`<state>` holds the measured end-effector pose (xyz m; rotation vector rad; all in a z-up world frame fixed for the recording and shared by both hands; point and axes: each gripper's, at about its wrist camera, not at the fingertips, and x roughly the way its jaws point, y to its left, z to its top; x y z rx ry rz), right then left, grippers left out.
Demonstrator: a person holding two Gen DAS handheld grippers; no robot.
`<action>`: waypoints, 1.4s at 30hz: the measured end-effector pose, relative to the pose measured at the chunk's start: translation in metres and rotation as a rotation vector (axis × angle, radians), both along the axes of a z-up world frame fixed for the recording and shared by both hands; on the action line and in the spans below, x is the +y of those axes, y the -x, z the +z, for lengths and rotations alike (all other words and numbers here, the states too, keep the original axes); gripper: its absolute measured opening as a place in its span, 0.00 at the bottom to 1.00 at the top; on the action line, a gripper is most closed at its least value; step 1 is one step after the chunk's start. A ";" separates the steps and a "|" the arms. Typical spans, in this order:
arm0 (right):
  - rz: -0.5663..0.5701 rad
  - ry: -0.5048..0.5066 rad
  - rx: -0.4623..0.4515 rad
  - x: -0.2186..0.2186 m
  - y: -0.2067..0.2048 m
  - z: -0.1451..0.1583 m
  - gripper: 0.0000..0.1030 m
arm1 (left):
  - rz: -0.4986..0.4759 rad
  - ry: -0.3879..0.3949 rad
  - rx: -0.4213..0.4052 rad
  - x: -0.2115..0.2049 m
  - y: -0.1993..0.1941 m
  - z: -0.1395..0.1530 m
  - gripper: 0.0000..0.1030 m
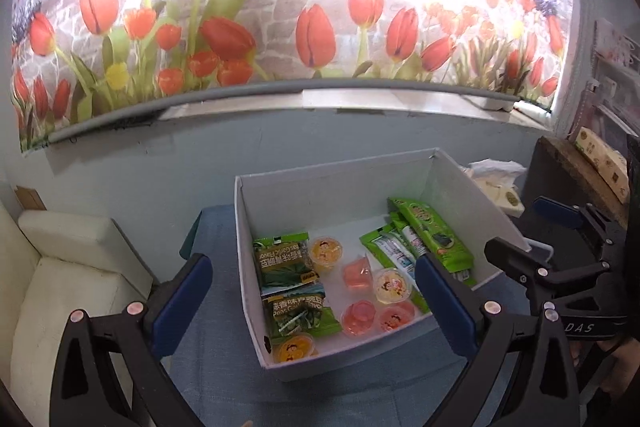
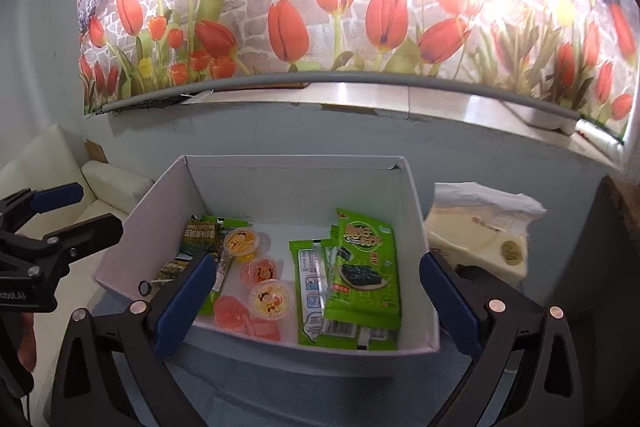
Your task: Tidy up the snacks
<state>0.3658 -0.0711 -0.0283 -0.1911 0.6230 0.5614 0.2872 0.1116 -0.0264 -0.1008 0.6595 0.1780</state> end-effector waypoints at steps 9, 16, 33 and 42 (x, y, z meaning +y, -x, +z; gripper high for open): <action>-0.010 -0.025 -0.063 -0.046 0.090 0.025 1.00 | 0.015 -0.003 -0.050 -0.030 0.071 0.017 1.00; -0.005 -0.139 0.035 -0.088 0.143 0.038 1.00 | 0.005 0.012 -0.089 -0.056 0.147 0.024 1.00; 0.017 -0.123 -0.022 -0.104 0.248 0.065 1.00 | -0.061 0.032 -0.060 -0.095 0.248 0.048 1.00; 0.024 -0.164 -0.017 -0.106 0.253 0.073 1.00 | -0.048 0.054 -0.048 -0.086 0.251 0.048 1.00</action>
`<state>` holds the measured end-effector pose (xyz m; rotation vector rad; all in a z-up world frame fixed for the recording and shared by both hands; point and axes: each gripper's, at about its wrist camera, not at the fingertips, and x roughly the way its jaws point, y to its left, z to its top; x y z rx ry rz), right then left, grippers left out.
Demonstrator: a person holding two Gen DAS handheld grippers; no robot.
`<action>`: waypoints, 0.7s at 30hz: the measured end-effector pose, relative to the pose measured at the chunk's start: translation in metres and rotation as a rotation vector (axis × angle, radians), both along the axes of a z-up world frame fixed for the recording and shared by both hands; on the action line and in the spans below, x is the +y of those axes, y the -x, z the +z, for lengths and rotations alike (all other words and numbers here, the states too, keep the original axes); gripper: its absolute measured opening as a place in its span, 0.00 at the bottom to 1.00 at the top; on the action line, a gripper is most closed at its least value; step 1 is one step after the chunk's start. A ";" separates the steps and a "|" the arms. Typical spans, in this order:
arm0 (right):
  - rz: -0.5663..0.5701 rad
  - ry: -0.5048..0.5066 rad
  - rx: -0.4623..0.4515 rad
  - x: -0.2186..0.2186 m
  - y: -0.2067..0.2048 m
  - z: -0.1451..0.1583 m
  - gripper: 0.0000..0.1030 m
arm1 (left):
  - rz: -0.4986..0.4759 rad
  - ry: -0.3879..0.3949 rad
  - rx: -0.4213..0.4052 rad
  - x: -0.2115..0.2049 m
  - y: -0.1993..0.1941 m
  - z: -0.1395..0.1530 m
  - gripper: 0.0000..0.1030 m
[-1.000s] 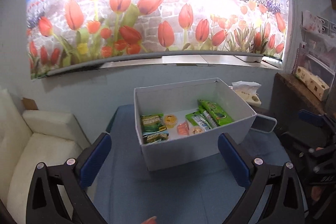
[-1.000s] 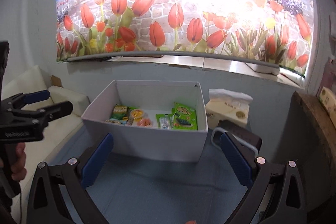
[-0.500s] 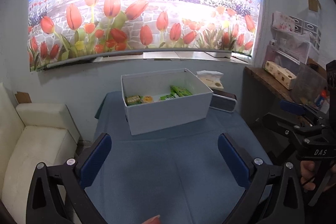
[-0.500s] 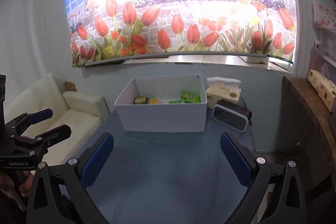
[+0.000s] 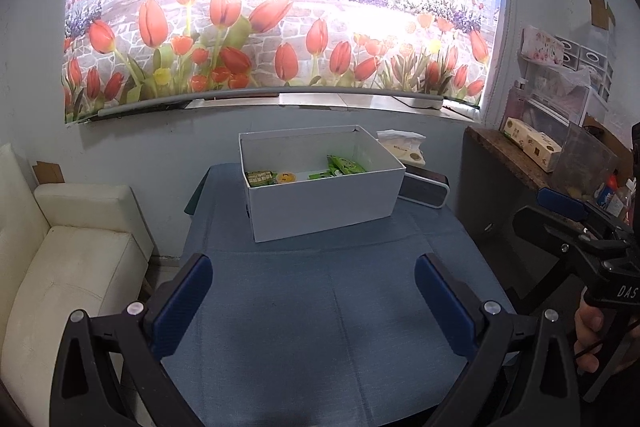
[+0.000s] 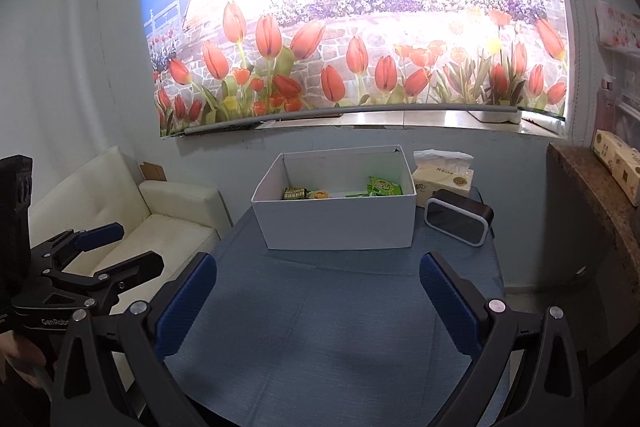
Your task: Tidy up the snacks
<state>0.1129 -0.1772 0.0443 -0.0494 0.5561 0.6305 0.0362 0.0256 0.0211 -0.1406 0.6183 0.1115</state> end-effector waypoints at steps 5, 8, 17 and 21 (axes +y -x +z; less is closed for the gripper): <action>-0.001 0.014 -0.008 0.001 0.002 0.001 1.00 | -0.006 0.008 0.006 -0.001 -0.003 -0.001 1.00; -0.005 0.015 -0.009 0.001 0.002 0.001 1.00 | -0.007 0.000 0.007 -0.002 -0.005 -0.001 1.00; -0.005 0.015 0.005 0.001 -0.001 0.000 1.00 | -0.005 -0.003 0.010 -0.003 -0.006 -0.001 1.00; -0.003 0.020 0.005 0.003 0.000 0.000 1.00 | -0.009 -0.009 0.008 -0.004 -0.005 0.000 1.00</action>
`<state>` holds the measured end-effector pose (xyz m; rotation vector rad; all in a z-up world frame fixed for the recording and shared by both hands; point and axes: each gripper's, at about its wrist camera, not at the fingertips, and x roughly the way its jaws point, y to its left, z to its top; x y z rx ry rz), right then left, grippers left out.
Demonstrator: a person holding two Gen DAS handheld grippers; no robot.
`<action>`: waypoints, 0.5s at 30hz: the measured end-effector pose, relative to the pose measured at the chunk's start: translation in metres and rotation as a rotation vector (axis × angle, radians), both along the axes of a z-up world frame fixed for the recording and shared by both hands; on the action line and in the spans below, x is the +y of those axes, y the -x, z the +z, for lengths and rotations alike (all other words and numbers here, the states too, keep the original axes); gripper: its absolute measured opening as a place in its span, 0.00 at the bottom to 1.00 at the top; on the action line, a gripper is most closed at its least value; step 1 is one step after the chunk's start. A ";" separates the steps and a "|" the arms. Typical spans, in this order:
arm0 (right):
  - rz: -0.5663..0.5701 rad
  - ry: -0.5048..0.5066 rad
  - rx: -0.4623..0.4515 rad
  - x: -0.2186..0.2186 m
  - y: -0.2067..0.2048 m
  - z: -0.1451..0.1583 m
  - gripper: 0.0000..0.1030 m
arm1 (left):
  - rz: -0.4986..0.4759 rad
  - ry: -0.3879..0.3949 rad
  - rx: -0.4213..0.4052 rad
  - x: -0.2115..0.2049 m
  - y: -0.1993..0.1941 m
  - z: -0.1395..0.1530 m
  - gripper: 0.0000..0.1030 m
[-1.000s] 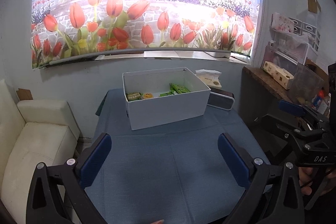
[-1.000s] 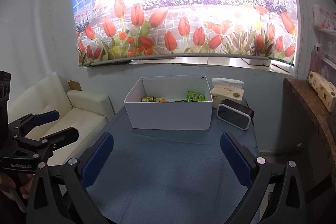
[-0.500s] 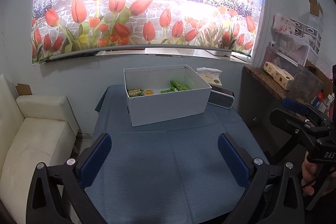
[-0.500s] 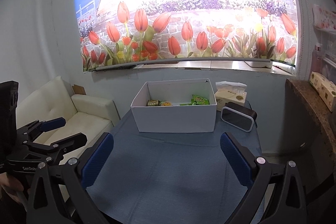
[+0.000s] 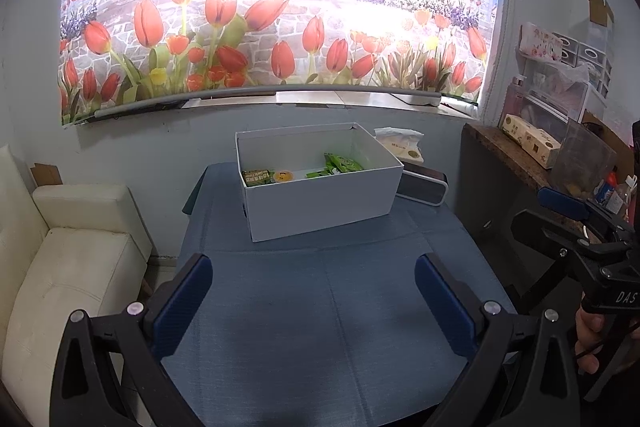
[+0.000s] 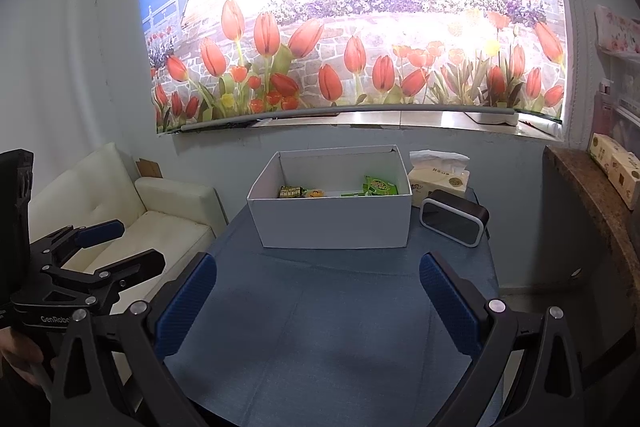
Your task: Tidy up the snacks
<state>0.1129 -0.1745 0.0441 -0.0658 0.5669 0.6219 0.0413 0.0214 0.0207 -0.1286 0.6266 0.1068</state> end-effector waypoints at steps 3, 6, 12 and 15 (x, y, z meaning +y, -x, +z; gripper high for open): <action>-0.003 0.004 -0.010 -0.001 0.002 0.001 1.00 | -0.010 0.000 -0.003 -0.001 0.000 0.001 1.00; 0.001 0.001 -0.006 -0.001 0.002 0.002 1.00 | -0.012 -0.005 -0.007 -0.002 0.001 0.002 1.00; 0.004 -0.002 -0.004 -0.001 0.003 0.001 1.00 | -0.019 -0.002 -0.012 -0.003 0.002 0.003 1.00; 0.004 0.001 -0.002 -0.002 0.002 0.001 1.00 | -0.018 -0.001 -0.010 -0.004 0.002 0.003 1.00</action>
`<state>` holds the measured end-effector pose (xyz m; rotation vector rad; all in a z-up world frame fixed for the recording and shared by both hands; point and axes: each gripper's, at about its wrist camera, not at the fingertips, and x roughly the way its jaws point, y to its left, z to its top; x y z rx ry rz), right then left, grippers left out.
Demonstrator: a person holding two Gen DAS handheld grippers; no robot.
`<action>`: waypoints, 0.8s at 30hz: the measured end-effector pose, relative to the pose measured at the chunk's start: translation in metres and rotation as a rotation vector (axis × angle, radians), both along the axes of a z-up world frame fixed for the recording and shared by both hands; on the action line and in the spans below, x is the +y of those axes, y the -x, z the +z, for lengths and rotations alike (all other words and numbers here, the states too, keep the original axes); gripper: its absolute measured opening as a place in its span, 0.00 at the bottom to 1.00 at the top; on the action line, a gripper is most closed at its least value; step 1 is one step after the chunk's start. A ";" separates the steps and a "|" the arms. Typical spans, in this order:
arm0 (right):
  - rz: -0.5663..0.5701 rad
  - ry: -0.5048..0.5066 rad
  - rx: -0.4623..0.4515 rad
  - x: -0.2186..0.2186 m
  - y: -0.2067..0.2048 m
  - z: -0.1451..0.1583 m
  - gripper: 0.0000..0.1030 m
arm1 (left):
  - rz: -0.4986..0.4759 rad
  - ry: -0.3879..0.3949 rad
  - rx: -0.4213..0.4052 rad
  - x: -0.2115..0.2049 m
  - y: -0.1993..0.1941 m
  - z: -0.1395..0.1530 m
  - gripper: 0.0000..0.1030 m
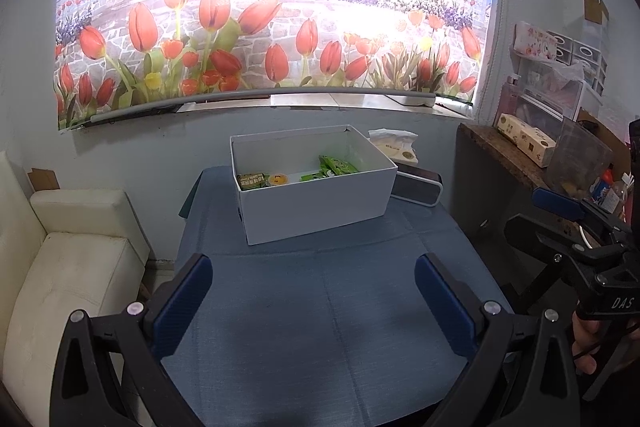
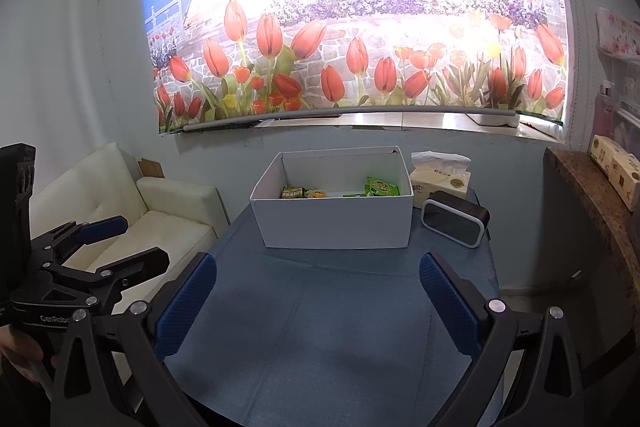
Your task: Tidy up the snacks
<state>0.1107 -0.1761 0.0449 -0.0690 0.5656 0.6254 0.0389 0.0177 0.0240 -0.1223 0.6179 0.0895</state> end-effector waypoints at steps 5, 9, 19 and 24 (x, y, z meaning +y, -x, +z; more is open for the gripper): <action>-0.002 -0.002 0.003 0.000 0.000 -0.001 1.00 | 0.004 -0.007 0.001 0.001 -0.001 0.001 1.00; -0.003 -0.001 0.014 0.000 -0.001 -0.003 1.00 | 0.001 -0.004 0.000 0.001 -0.002 0.001 1.00; 0.001 -0.003 0.013 0.000 0.001 -0.002 1.00 | -0.001 -0.003 -0.004 -0.001 -0.003 0.001 1.00; 0.003 -0.002 0.007 0.001 0.002 -0.001 1.00 | 0.000 -0.006 -0.003 -0.001 -0.002 0.001 1.00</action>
